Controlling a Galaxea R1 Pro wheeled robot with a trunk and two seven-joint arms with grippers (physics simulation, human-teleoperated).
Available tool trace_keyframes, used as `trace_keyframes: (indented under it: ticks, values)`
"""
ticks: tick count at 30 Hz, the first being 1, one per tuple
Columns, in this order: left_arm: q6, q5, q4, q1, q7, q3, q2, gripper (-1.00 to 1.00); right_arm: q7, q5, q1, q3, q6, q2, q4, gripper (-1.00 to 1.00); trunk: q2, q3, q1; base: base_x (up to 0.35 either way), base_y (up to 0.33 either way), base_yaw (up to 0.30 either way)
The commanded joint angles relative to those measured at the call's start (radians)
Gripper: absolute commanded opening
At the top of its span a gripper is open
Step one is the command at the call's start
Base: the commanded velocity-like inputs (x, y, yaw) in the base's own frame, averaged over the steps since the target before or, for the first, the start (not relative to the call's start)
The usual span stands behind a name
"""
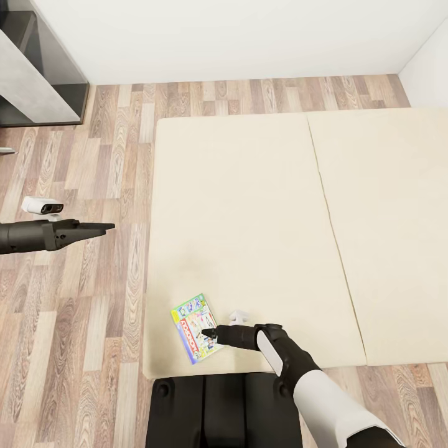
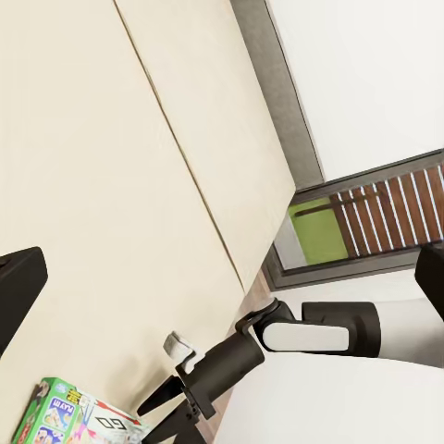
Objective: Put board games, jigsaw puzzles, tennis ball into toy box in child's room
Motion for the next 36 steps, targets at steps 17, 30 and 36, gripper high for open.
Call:
trace_keyframes:
  ticks: [17, 30, 36]
  values:
    - [0.011, 0.000, 0.000, 0.000, -0.004, 0.000, 0.001, 1.00, -0.010, -0.002, 0.000, 0.003, -0.015, 0.000, -0.001, 1.00, -0.001, -0.001, 0.001, 0.000, 0.000, 0.000]
    - [0.011, 0.000, 0.000, 0.000, -0.004, 0.000, 0.001, 1.00, -0.028, -0.003, 0.000, 0.042, -0.019, 0.000, -0.001, 1.00, -0.001, -0.001, 0.001, 0.000, 0.022, 0.000]
    - [0.011, 0.000, 0.000, 0.000, -0.004, 0.000, 0.001, 1.00, -0.028, -0.003, 0.000, 0.044, -0.019, 0.000, -0.001, 1.00, -0.001, -0.001, 0.001, 0.000, 0.042, 0.000]
